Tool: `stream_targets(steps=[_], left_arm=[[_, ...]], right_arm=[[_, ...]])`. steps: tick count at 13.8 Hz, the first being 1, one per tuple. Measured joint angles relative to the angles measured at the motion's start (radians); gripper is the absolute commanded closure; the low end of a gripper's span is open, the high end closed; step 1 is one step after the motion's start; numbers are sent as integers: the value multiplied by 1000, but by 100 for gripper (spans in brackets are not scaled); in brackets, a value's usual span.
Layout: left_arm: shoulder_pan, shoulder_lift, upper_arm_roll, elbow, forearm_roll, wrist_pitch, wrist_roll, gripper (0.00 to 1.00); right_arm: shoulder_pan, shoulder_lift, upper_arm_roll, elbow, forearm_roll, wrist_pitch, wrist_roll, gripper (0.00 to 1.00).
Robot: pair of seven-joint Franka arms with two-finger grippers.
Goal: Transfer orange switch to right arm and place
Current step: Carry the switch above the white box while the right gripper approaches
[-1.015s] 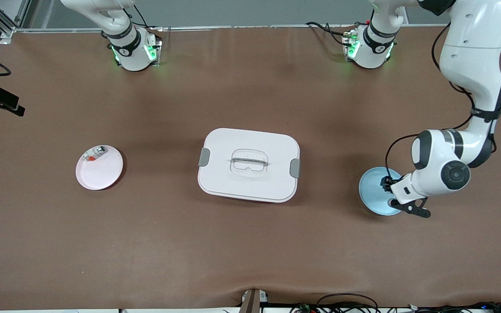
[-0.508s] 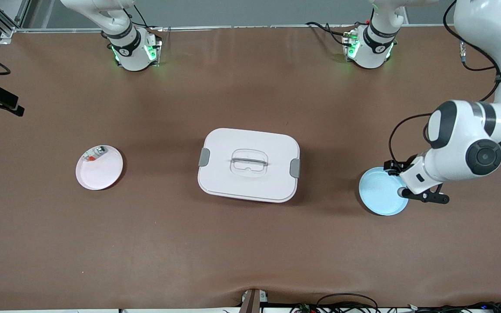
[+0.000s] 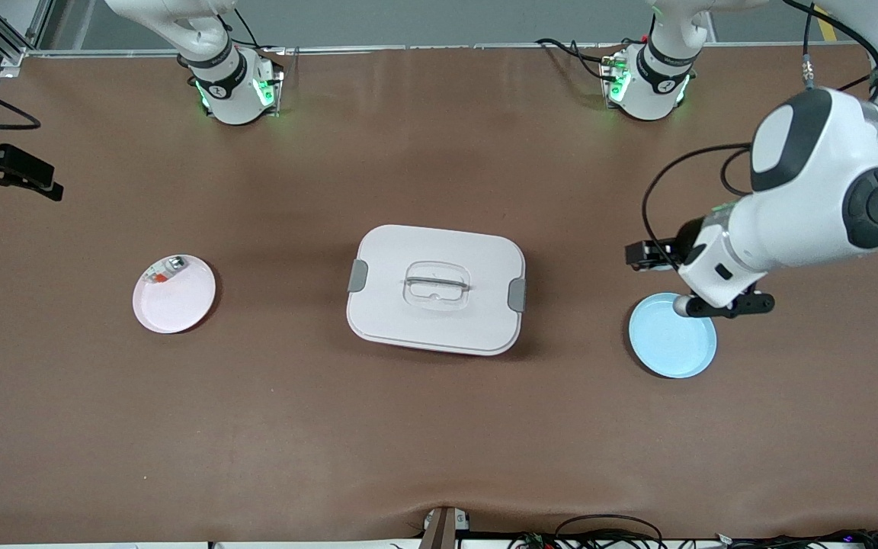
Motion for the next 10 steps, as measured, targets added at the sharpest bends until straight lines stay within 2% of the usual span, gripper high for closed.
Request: stream_targets(steps=[2, 5, 10], left_arm=[[-2, -16, -64, 8, -34, 0, -173, 79], [-5, -23, -170, 41, -40, 19, -408, 79], [-10, -22, -334, 48, -40, 211, -715, 79]], right_arm=[[-13, 0, -10, -3, 29, -11, -34, 0], [-65, 8, -23, -24, 159, -17, -100, 0], [-81, 5, -17, -137, 370, 31, -118, 0]])
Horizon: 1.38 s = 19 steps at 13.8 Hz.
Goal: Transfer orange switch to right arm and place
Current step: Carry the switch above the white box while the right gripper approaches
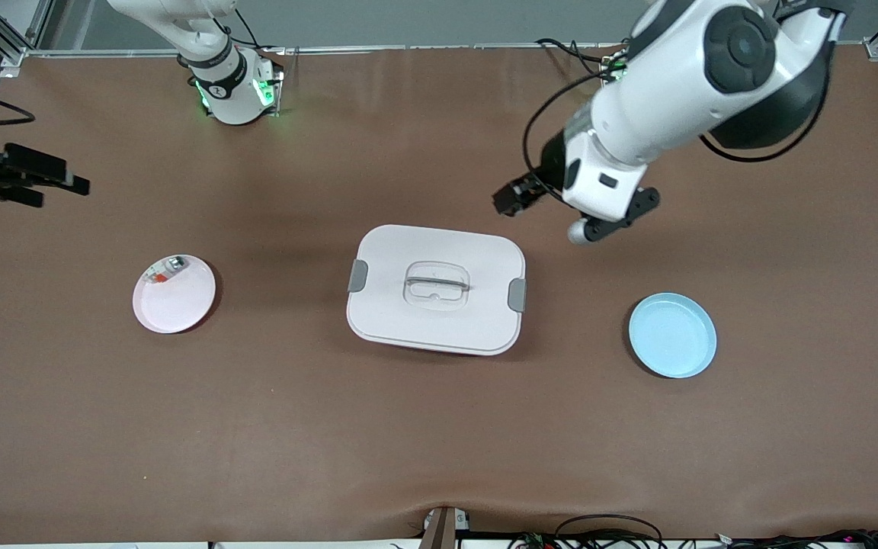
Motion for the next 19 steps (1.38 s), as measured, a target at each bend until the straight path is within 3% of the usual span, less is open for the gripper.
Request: stream_targets(steps=[4, 9, 13, 16, 19], left_arm=[[-13, 6, -85, -3, -14, 164, -167, 79], [-89, 38, -88, -9, -63, 360, -312, 79], [-137, 76, -88, -10, -63, 482, -535, 79], [-140, 87, -88, -11, -63, 510, -637, 79], [-149, 115, -88, -13, -63, 523, -673, 79]], right_arm=[[63, -51, 13, -148, 148, 148, 51, 0], [323, -228, 40, -343, 185, 452, 303, 0], [448, -263, 41, -408, 305, 690, 328, 0], [566, -263, 42, -433, 315, 872, 333, 0], [621, -263, 42, -443, 316, 939, 339, 0]])
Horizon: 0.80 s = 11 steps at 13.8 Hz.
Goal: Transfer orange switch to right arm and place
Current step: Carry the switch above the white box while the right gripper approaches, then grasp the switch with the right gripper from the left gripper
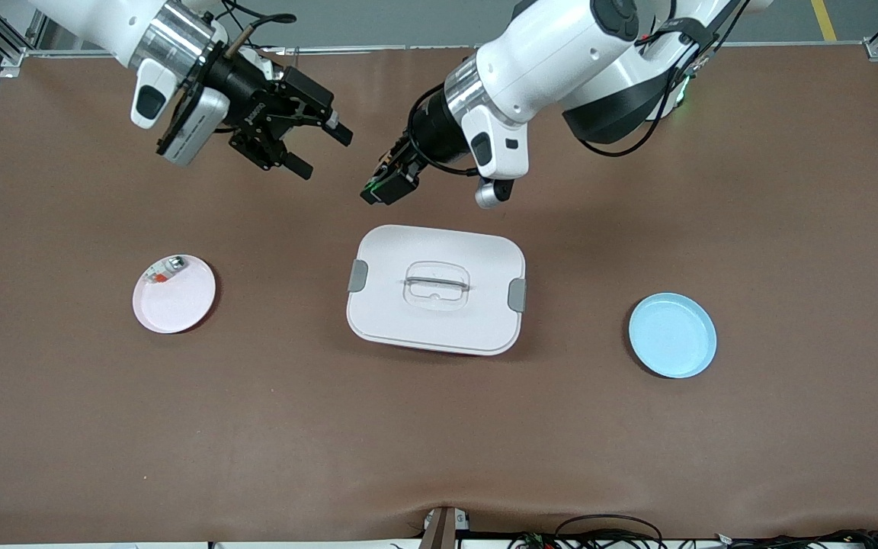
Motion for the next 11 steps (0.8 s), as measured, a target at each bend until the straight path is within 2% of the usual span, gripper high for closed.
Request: stream_targets(steps=[3, 11], left_arm=[[-23, 29, 0, 0, 0, 23, -3, 79], [-28, 31, 0, 5, 0, 29, -4, 79]], right_arm=[[16, 3, -1, -3, 1, 28, 25, 0], [18, 24, -3, -50, 1, 32, 31, 0]])
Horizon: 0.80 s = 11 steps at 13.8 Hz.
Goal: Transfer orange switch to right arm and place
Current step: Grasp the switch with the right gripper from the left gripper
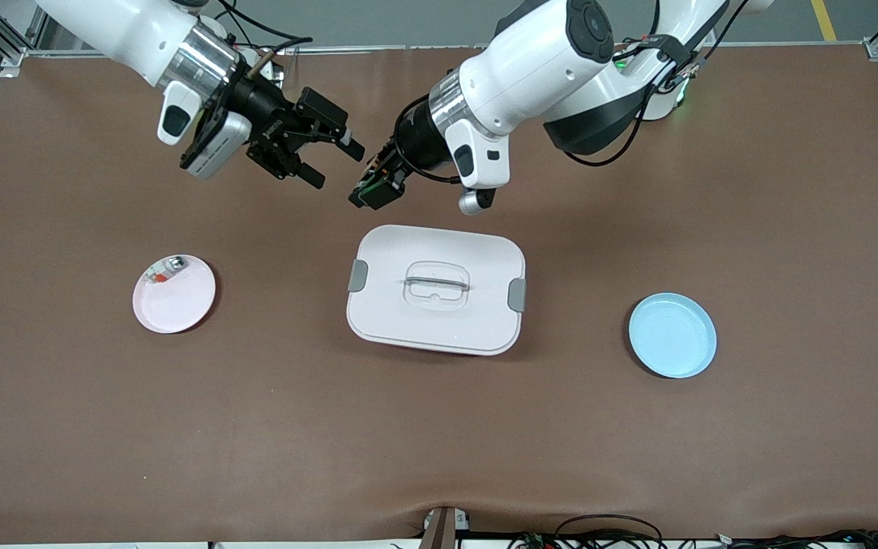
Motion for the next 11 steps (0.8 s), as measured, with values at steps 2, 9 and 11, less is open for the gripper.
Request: stream_targets(steps=[2, 9, 11], left_arm=[[0, 0, 0, 1, 0, 1, 0, 79], [0, 0, 0, 1, 0, 1, 0, 79], [0, 0, 0, 1, 0, 1, 0, 79]], right_arm=[[2, 5, 1, -4, 0, 0, 0, 0], [29, 60, 38, -5, 0, 79, 39, 2], [32, 67, 38, -5, 0, 84, 39, 28]])
